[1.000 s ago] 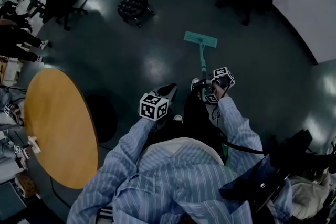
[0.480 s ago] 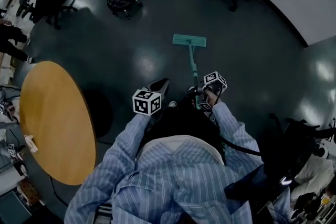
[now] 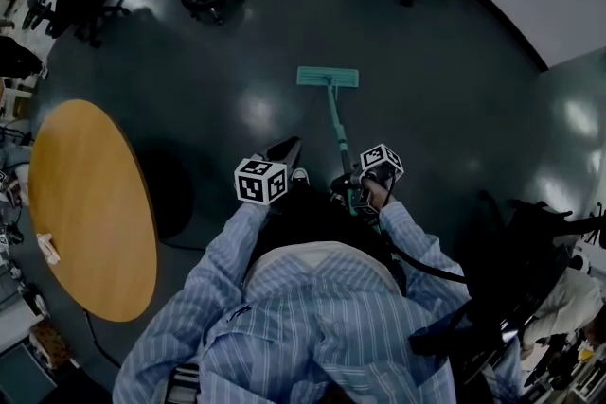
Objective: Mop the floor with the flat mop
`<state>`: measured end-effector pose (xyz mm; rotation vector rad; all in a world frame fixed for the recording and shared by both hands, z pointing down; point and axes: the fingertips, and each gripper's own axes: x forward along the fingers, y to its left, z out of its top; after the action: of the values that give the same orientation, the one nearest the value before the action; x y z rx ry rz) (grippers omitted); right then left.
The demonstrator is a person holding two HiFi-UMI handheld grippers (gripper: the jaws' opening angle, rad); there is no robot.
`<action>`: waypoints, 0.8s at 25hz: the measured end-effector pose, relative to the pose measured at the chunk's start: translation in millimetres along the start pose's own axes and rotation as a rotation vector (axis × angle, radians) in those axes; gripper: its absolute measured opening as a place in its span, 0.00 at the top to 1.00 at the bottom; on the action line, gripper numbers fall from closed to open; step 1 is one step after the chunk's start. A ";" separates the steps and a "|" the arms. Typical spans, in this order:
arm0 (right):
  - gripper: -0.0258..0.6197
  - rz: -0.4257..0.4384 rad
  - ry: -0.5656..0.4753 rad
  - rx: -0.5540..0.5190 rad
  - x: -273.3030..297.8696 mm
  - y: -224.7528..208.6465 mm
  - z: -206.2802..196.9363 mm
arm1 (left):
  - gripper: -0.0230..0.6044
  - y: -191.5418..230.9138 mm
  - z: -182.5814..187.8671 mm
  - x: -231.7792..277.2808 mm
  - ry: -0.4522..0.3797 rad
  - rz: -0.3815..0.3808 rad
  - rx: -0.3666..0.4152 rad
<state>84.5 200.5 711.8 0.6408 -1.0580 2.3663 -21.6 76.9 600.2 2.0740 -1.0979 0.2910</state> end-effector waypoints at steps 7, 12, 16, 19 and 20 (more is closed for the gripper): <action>0.94 -0.012 0.042 -0.020 -21.4 -55.8 -37.5 | 0.93 -52.6 -30.4 8.5 -0.009 0.000 -0.012; 0.94 -0.025 0.079 -0.043 -36.7 -103.3 -63.8 | 0.93 -87.4 -64.8 14.9 0.023 -0.011 -0.005; 0.94 -0.023 0.089 -0.049 -47.1 -124.7 -75.3 | 0.93 -103.6 -79.9 18.7 0.048 -0.020 0.003; 0.94 -0.020 0.090 -0.052 -49.0 -129.9 -78.8 | 0.93 -108.5 -82.3 18.5 0.048 -0.023 0.014; 0.94 -0.012 0.090 -0.049 -49.1 -129.6 -78.8 | 0.93 -110.1 -82.4 18.9 0.048 -0.023 0.018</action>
<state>180.8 327.4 708.3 0.5161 -1.0665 2.3277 87.7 161.9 609.6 2.0835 -1.0458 0.3384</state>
